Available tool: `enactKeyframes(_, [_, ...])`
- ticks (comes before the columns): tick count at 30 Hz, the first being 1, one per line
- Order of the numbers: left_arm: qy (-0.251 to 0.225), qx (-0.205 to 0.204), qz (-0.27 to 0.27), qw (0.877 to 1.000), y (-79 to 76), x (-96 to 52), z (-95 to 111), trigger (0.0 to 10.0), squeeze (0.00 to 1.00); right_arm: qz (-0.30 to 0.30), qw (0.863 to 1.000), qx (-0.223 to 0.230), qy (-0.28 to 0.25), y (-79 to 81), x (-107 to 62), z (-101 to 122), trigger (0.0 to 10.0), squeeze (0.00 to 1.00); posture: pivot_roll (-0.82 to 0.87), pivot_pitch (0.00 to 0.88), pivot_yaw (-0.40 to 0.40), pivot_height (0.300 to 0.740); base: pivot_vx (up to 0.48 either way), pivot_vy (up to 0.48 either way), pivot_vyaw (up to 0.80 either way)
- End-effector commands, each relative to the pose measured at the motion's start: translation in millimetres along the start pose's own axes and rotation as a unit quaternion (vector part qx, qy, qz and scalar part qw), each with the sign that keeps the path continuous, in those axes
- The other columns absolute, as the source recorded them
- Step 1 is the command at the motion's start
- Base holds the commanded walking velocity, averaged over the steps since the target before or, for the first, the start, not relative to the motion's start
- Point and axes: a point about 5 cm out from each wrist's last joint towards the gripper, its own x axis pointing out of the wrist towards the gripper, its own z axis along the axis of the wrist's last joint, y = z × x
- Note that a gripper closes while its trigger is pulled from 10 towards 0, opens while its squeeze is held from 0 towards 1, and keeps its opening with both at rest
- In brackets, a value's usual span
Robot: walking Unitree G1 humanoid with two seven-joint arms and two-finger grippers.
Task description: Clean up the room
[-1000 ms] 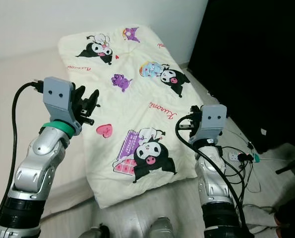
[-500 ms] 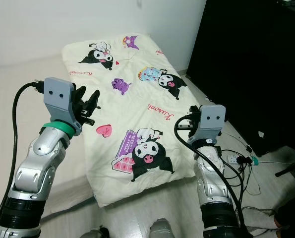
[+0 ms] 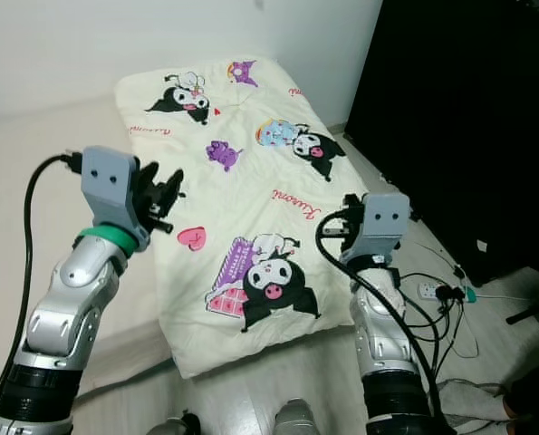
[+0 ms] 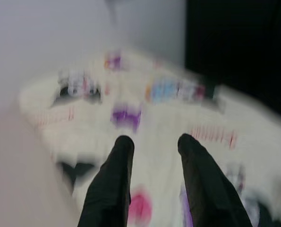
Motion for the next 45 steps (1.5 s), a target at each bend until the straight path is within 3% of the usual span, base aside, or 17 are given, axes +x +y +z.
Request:
enactKeyframes(1, [0.021,0.016,-0.008,1.000,-1.0,-5.1,-14,10.0,0.00,0.002,1.000,0.006,0.019,3.4,-6.1,-11,10.0,0.00,-0.09,0.099,0.077,0.703,0.000,0.000,0.00])
enactKeyframes(4, [0.030,0.025,-0.009,0.999,-2.1,-10.0,-21,10.0,0.00,0.008,1.000,0.007,0.025,7.6,-8.5,-15,10.0,0.00,-0.09,0.097,0.075,0.703,0.000,0.000,0.00])
enactKeyframes(10, [0.022,0.021,-0.005,1.000,-2.9,-6.4,-16,10.0,0.00,0.016,1.000,0.006,0.024,13.2,-4.8,-14,10.0,0.00,-0.09,0.095,0.073,0.703,0.000,0.000,0.00])
enactKeyframes(20, [0.014,0.016,-0.001,1.000,0.6,-5.2,-13,10.0,0.00,0.015,1.000,0.003,0.024,10.9,-3.7,-13,10.0,0.00,-0.09,0.100,0.074,0.703,0.000,0.405,0.00])
enactKeyframes(25, [0.012,0.017,0.001,1.000,0.9,-5.5,-14,10.0,0.00,0.038,0.997,-0.058,0.022,15.9,-2.9,-14,10.0,0.00,-0.08,0.100,0.074,0.703,0.000,0.480,0.32])
enactKeyframes(36, [0.012,0.016,0.002,1.000,1.0,-5.6,-14,10.0,0.00,0.035,0.999,-0.021,0.006,13.0,-0.9,-7,10.0,0.00,-0.09,0.102,0.074,0.703,0.000,0.454,0.34])
enactKeyframes(45, [0.005,0.018,0.000,1.000,0.5,-5.0,-13,10.0,0.00,0.035,0.999,-0.018,0.005,11.4,-0.3,-7,10.0,0.00,-0.09,0.100,0.076,0.703,0.000,0.000,0.00])
